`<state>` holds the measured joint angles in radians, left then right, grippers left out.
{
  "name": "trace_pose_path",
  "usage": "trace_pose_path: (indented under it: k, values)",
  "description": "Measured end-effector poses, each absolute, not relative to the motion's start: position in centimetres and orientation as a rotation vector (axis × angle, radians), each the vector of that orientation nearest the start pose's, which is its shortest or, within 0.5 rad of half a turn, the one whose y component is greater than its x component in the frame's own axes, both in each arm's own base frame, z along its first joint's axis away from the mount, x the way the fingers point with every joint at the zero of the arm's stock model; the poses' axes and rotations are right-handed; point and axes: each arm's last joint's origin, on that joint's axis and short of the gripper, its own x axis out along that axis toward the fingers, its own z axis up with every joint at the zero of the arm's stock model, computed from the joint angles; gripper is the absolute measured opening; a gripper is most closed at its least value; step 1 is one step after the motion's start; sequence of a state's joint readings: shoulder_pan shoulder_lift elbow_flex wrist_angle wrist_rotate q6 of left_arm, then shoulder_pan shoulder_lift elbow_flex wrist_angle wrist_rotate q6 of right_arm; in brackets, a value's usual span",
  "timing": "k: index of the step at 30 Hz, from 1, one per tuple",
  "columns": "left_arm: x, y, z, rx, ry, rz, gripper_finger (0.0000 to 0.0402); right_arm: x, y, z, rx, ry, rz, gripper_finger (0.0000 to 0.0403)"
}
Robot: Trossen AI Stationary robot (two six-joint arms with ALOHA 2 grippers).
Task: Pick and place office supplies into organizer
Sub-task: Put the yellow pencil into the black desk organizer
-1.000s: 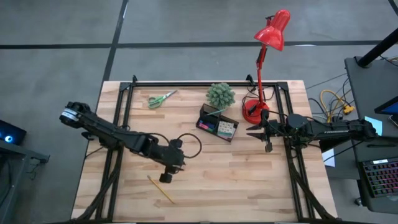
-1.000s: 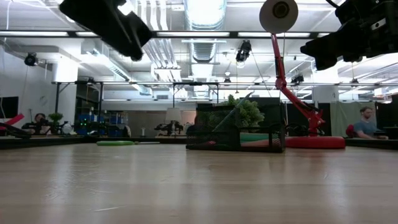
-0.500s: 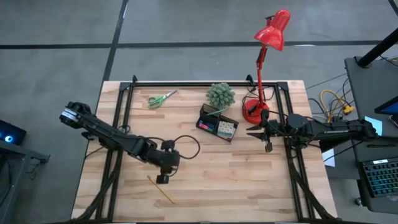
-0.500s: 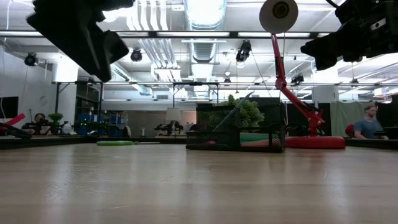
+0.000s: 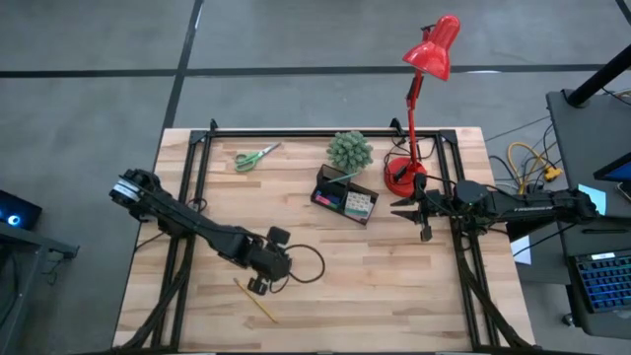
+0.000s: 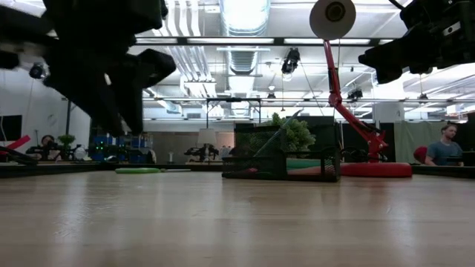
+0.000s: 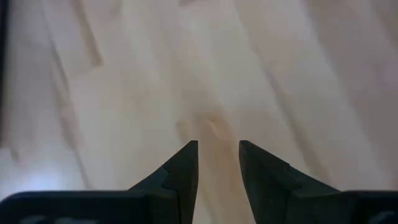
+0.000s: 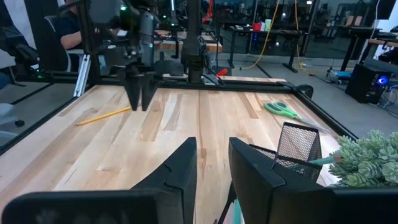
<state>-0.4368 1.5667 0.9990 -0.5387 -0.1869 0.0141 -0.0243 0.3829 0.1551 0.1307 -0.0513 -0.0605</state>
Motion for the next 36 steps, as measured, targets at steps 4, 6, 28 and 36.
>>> trace_pose_path:
  k: [4,6,28,36]
  values:
    - [27.2,-13.4,20.5,0.369,1.163,-0.259,0.0102,12.4,-0.2,19.6,-0.057,0.096,0.03,0.0081]
    - [26.9,-14.2,20.7,0.407,1.225,-0.281,0.0102,12.4,-0.2,19.6,-0.057,0.096,0.03,0.0078]
    - [23.4,-21.3,19.2,0.191,1.382,-0.339,0.0102,12.4,-0.1,19.6,-0.057,0.096,0.03,0.0084]
    - [23.2,-22.2,16.8,0.317,1.461,-0.351,0.0102,12.4,-0.2,19.6,-0.057,0.096,0.03,0.0075]
